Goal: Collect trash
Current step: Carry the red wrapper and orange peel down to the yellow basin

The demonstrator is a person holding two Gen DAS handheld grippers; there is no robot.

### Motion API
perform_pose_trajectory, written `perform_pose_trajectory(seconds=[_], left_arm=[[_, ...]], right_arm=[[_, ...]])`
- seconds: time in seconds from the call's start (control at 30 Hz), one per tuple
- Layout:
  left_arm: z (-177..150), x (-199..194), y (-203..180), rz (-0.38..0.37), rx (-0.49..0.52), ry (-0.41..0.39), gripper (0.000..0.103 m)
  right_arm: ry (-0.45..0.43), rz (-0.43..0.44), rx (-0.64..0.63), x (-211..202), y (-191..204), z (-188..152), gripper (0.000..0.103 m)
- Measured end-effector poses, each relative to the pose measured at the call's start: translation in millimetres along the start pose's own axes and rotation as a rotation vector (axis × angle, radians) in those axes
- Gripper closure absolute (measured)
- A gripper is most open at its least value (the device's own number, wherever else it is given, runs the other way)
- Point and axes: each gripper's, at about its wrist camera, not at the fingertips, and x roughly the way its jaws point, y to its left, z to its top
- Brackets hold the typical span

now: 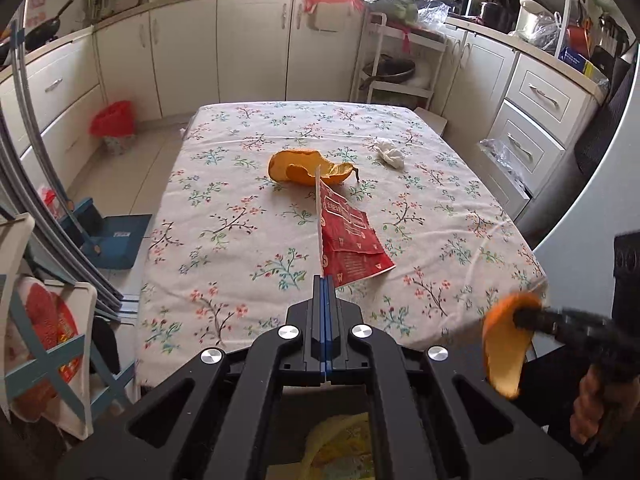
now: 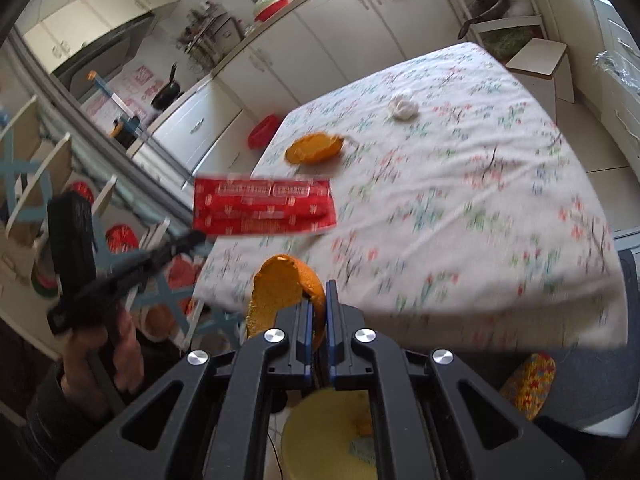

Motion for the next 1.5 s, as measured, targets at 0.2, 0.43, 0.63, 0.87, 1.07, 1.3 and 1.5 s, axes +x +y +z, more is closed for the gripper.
perform_pose_trajectory(seconds=[0.2, 0.43, 0.63, 0.87, 1.07, 1.3, 1.5], left_arm=[[-15.6, -22.3, -1.3, -0.004, 0.001, -0.012, 0.103], [-33.9, -47.3, -8.4, -0.020, 0.000, -0.031, 0.103], [-50.3, -74.9, -11.7, -0.031, 0.004, -0.049, 0.103], [-70.3, -111.0, -15.3, -0.057, -0.003, -0.066, 0.103], [-91.1, -142.6, -26.0, -0.085, 0.006, -0.057, 0.103], [-124.7, -158.2, -42.3, -0.130, 0.017, 0.033, 0.103], [-155.0, -140.2, -53.1, -0.144, 0.035, 0.149, 0.103]], right_arm=[[0.150, -0.004, -0.100, 8.8, 28.5, -60.4, 0.097], [0.377, -0.092, -0.289, 41.2, 58.0, -115.0, 0.068], [0.364, -0.128, -0.284, 36.0, 56.5, -122.7, 0.053], [0.237, -0.108, -0.107, 13.9, 32.1, -107.2, 0.053], [0.157, -0.096, -0.053, 2.3, 29.7, -100.8, 0.053], [0.047, -0.100, 0.008, -19.2, 19.4, -93.3, 0.053], [0.029, -0.097, 0.047, -22.2, 12.6, -90.7, 0.053]])
